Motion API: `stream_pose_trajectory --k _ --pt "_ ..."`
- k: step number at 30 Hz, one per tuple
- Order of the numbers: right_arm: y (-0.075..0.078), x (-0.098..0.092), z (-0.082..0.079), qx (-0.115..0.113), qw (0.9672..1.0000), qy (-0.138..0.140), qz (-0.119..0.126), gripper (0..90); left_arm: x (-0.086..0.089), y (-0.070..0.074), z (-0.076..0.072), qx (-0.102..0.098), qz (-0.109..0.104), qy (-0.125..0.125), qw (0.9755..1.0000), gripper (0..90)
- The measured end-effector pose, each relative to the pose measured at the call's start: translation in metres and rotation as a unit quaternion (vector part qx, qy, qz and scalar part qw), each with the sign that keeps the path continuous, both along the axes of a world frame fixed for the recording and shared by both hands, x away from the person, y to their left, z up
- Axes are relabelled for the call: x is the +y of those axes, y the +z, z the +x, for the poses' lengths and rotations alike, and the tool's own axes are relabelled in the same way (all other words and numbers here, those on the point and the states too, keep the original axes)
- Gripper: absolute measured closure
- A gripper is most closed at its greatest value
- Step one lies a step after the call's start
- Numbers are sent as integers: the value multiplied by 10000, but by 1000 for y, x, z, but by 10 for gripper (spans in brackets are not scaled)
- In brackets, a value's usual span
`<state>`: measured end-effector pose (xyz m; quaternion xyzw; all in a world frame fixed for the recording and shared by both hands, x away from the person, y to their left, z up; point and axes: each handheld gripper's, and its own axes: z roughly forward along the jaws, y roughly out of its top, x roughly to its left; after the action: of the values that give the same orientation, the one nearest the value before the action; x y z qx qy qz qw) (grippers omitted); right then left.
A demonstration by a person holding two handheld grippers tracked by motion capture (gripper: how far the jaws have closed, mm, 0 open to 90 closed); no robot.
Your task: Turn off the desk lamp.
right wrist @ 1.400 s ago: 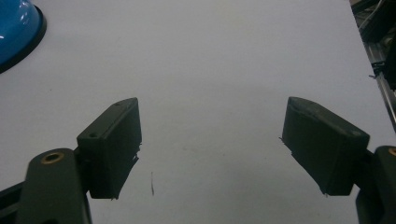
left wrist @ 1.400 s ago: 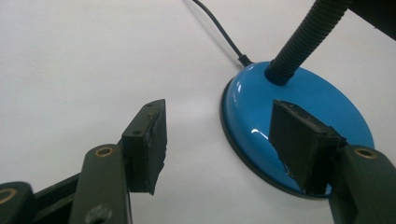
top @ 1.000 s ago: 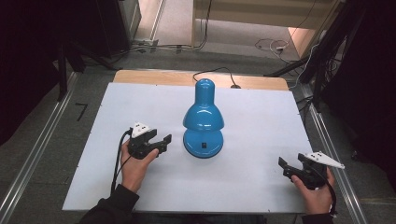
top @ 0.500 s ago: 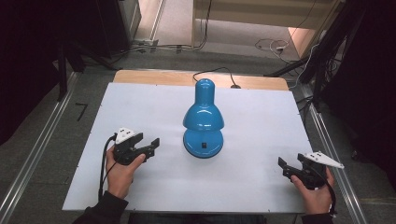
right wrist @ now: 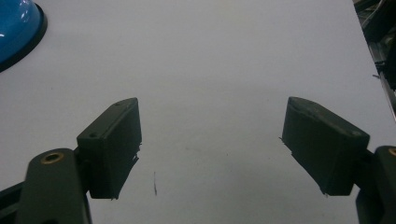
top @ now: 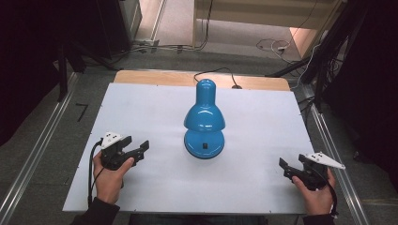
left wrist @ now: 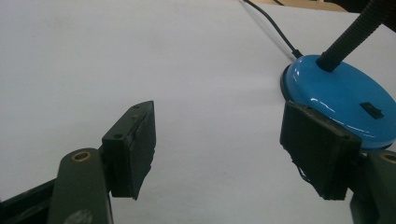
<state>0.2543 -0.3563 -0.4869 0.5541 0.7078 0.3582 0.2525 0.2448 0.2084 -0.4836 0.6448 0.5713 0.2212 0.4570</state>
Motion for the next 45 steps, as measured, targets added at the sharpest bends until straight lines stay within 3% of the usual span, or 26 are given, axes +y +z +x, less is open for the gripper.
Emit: stream_pose_trajectory --k 45 --pt "0 1 0 23 10000 -12 -33 185 43 -6 -29 104 -7 457 9989 256"
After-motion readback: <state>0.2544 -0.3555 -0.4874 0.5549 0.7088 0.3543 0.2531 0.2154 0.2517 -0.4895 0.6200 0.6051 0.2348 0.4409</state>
